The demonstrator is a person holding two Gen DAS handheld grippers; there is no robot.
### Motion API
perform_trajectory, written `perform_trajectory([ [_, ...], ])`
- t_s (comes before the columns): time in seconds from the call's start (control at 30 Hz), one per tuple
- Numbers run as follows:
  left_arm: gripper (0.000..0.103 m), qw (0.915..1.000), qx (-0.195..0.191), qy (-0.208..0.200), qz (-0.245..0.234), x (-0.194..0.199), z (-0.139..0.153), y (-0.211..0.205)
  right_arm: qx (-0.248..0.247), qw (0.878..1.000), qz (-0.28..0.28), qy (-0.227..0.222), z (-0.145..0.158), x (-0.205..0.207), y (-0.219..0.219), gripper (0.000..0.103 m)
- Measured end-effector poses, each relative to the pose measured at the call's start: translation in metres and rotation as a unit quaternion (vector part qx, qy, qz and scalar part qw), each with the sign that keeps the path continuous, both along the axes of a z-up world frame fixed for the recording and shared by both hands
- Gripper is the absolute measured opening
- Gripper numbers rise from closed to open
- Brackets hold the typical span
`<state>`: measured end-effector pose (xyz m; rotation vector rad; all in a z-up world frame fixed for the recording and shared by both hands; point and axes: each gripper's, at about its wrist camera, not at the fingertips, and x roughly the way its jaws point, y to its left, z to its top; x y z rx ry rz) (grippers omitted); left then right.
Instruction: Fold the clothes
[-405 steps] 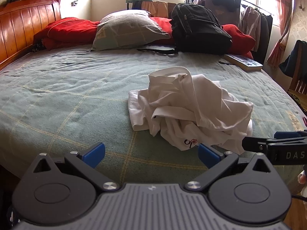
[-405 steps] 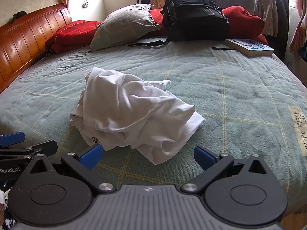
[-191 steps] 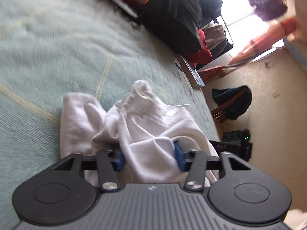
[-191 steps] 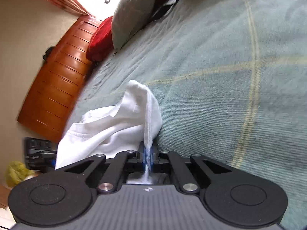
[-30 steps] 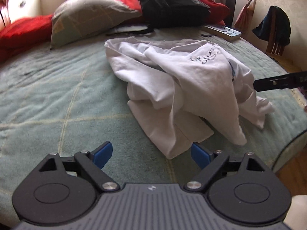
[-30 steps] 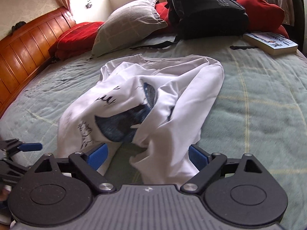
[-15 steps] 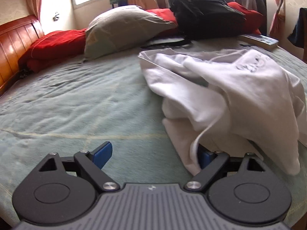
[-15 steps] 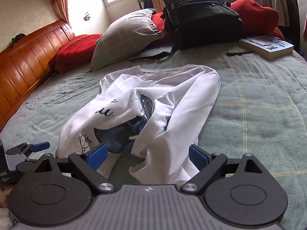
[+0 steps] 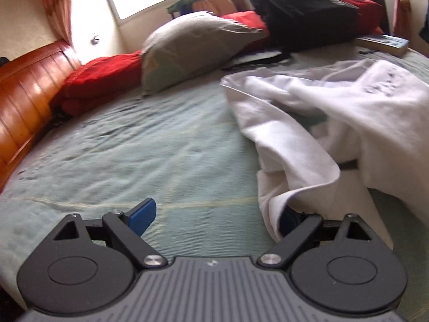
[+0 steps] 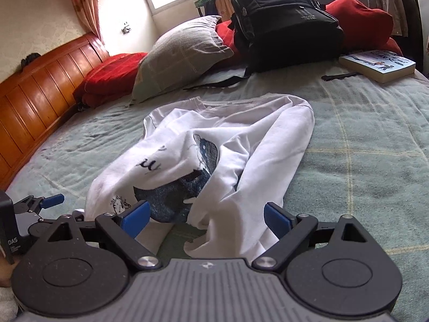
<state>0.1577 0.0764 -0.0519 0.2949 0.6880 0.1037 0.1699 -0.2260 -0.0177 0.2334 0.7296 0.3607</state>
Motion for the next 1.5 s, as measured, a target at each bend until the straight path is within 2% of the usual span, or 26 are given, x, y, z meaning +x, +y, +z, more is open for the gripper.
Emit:
perform_trajectory([
  [0.17,0.092,0.9987,0.013,-0.014,0.047,0.012,0.010,0.029,0.002,1.000,0.002,-0.012,0.005,0.000,0.002,0.095],
  [0.47,0.091,0.9934,0.045,-0.031,0.101,0.031,0.022,0.078,0.005,1.000,-0.007,-0.015,0.004,0.007,0.004,0.095],
  [0.7,0.088,0.9871,0.066,-0.041,0.140,0.062,0.031,0.119,0.002,1.000,-0.023,-0.015,0.004,0.016,0.005,0.095],
  [0.8,0.084,0.9842,0.071,-0.037,0.158,0.077,0.031,0.138,-0.001,0.999,-0.035,-0.012,0.004,0.021,0.004,0.095],
  [1.2,0.084,0.9763,0.074,0.013,0.203,0.113,0.004,0.199,-0.011,0.998,-0.069,0.005,-0.003,0.042,0.004,0.095],
  [1.5,0.083,0.9626,0.088,0.005,0.256,0.155,0.022,0.253,-0.027,0.996,-0.083,0.002,0.002,0.049,0.007,0.095],
])
